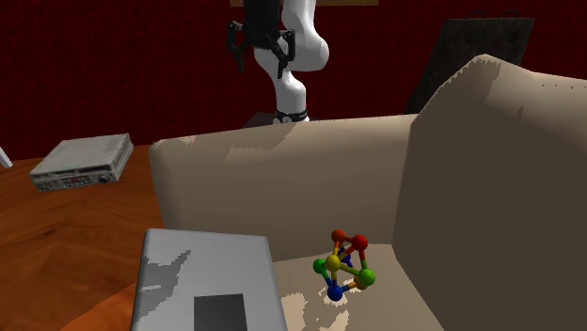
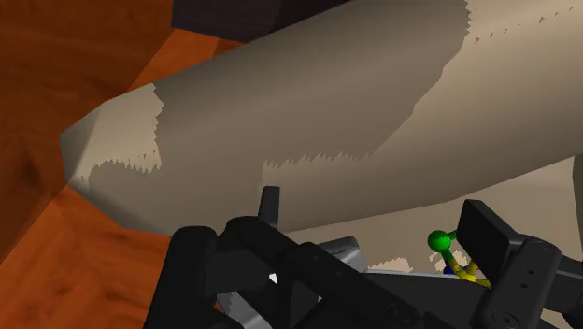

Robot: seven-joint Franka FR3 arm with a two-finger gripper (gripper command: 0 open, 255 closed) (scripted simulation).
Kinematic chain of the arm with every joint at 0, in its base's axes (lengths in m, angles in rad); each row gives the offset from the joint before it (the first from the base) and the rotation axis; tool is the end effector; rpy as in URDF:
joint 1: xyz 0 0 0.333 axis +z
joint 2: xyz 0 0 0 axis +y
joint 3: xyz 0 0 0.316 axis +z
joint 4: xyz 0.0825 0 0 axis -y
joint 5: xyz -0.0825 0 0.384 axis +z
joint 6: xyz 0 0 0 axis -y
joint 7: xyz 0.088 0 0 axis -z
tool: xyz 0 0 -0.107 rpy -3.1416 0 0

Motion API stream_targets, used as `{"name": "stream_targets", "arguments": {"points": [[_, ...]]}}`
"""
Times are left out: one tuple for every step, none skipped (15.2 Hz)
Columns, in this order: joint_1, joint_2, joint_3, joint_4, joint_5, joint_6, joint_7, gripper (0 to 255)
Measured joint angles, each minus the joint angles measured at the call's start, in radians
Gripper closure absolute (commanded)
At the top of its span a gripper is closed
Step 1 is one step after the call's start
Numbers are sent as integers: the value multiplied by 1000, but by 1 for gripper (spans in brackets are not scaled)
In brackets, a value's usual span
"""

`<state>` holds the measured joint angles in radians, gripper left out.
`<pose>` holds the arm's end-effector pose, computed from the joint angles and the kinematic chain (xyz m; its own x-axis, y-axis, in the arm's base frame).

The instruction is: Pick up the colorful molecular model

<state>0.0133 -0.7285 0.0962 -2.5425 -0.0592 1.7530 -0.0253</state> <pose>0.3238 0.0330 0.4986 0.9909 0.1165 -0.0672 0.1239 -0.9851 0.1195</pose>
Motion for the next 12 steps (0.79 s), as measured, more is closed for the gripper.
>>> {"name": "stream_targets", "arguments": {"points": [[8, 9, 13, -8, 11, 18, 14, 0], [16, 35, 28, -17, 21, 50, 31, 0], [23, 52, 41, -33, 31, 84, 47, 0], [27, 79, 51, -44, 36, 121, 57, 0], [33, 103, 63, -53, 44, 154, 71, 0], [38, 127, 75, -62, 50, 187, 83, 0], [42, 151, 83, -73, 54, 222, 92, 0], [45, 182, 95, -77, 58, 257, 104, 0], [49, 206, 104, -83, 62, 287, 115, 0], [50, 245, 115, -76, 62, 320, 126, 0], [56, 276, 130, -81, 67, 355, 143, 0], [60, 312, 144, -75, 69, 386, 160, 0]]}}
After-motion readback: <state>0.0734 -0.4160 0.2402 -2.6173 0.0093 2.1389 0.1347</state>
